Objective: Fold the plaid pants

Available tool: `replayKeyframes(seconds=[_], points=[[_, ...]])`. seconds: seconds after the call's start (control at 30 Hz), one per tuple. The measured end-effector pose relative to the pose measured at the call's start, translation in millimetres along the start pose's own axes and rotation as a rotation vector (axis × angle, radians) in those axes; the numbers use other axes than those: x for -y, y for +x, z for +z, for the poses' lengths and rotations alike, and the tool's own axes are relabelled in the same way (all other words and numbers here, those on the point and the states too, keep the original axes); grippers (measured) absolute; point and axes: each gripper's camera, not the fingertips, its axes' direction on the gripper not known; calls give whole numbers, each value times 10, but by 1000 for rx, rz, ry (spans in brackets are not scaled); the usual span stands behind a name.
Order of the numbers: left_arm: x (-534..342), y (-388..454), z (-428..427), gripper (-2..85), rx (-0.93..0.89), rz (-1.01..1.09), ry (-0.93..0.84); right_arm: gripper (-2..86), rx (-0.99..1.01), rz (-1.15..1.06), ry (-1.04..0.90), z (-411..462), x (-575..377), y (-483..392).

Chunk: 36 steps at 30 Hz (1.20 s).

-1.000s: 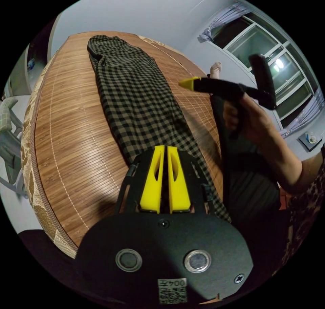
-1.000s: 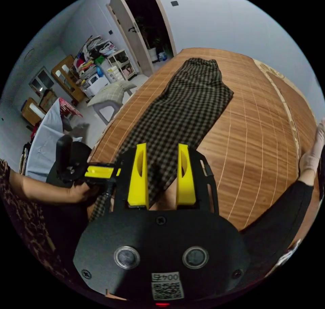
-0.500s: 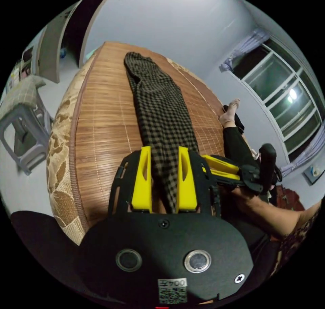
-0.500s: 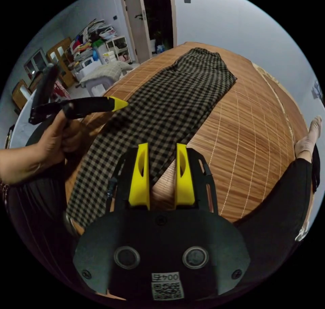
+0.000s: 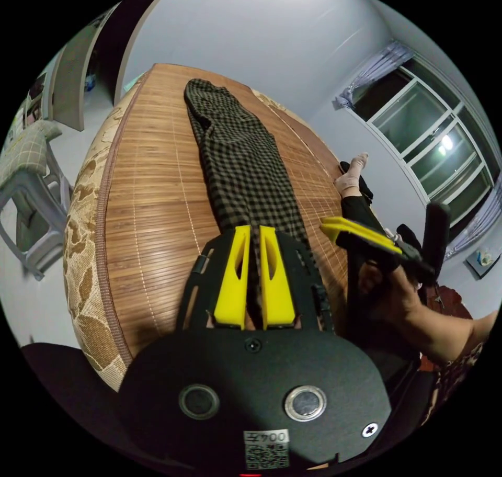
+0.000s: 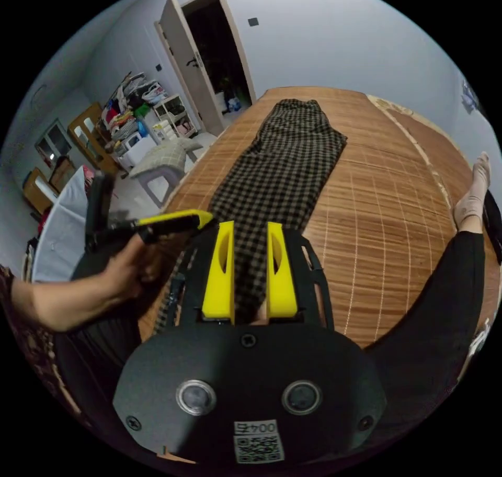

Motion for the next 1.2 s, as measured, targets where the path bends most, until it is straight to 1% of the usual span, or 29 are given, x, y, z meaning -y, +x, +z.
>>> replayKeyframes(seconds=[0.07,0.1,0.17,0.27,0.37,0.5,0.6,0.63,0.77,0.8,0.93,1.0,1.1,1.2], points=[[-6,34,9,22,-2,23,-4,96,85,0,-33,61,313,-93],[-3,52,6,22,1,35,-3,98,89,-10,-46,97,393,-131],[17,133,-3,19,12,99,-4,107,86,-58,-143,341,696,-302],[28,168,39,16,10,132,-30,115,26,-116,-293,733,944,-521],[46,144,56,13,2,128,-47,112,-59,-175,-397,1026,1032,-729],[77,101,49,11,-12,122,-56,86,-128,-236,-469,1243,1000,-889],[100,31,29,12,-30,95,-55,50,-174,-245,-436,1203,928,-914],[107,2,19,13,-37,83,-54,38,-172,-231,-399,1125,893,-891],[135,-121,-33,12,-75,18,-39,15,-76,-147,-290,832,725,-688],[139,-139,-48,12,-81,7,-32,14,-61,-132,-280,802,699,-647],[189,-262,-201,17,-118,-65,30,9,112,-16,-207,603,545,-337],[246,-335,-272,21,-105,-106,50,10,166,21,-182,532,488,-229],[415,-479,-293,32,-64,-169,30,18,209,47,-153,456,406,-134],[612,-566,-150,51,-27,-188,-42,44,244,38,-192,494,345,-152]])
